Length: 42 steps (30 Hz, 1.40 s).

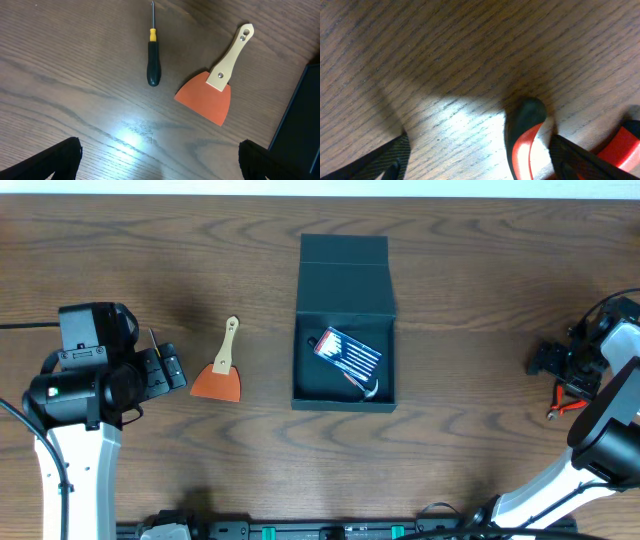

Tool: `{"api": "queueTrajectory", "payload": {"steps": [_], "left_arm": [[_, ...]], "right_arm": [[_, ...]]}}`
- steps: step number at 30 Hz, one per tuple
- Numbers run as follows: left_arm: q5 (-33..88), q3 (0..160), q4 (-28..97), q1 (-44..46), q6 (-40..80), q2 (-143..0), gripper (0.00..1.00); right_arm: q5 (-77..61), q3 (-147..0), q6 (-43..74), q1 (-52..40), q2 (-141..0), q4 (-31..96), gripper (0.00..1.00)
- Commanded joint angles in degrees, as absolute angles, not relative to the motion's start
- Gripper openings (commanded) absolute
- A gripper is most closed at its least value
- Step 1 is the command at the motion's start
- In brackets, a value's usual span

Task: Pack container
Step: 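Close the right gripper on the pliers and lift them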

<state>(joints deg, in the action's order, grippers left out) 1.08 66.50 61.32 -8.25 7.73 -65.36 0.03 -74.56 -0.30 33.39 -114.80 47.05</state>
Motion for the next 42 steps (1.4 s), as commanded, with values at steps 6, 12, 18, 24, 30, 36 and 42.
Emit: {"api": "queueTrajectory", "payload": {"steps": [6,12,18,24,30,36,42], "left_arm": [[0.8,67.5,61.5,-8.6,8.3,-64.9,0.99],[0.8,67.5,61.5,-8.6,8.3,-64.9,0.99],[0.8,67.5,61.5,-8.6,8.3,-64.9,0.99],[0.8,67.5,61.5,-8.6,8.3,-64.9,0.98],[0.8,67.5,61.5,-8.6,8.3,-64.9,0.99],[0.8,67.5,61.5,-8.6,8.3,-64.9,0.98],[0.8,67.5,61.5,-8.6,8.3,-64.9,0.99]], "right_arm": [[-0.2,-74.5,-0.9,32.9,-116.8,46.9,0.71],[-0.2,-74.5,-0.9,32.9,-116.8,47.0,0.59],[-0.3,-74.5,-0.9,32.9,-116.8,46.9,0.43],[-0.3,-74.5,-0.9,32.9,-116.8,46.9,0.34],[-0.3,-74.5,-0.9,32.9,-116.8,46.9,0.26],[-0.3,-74.5,-0.9,32.9,-116.8,46.9,0.18],[-0.3,-74.5,-0.9,32.9,-116.8,47.0,0.18]]}}
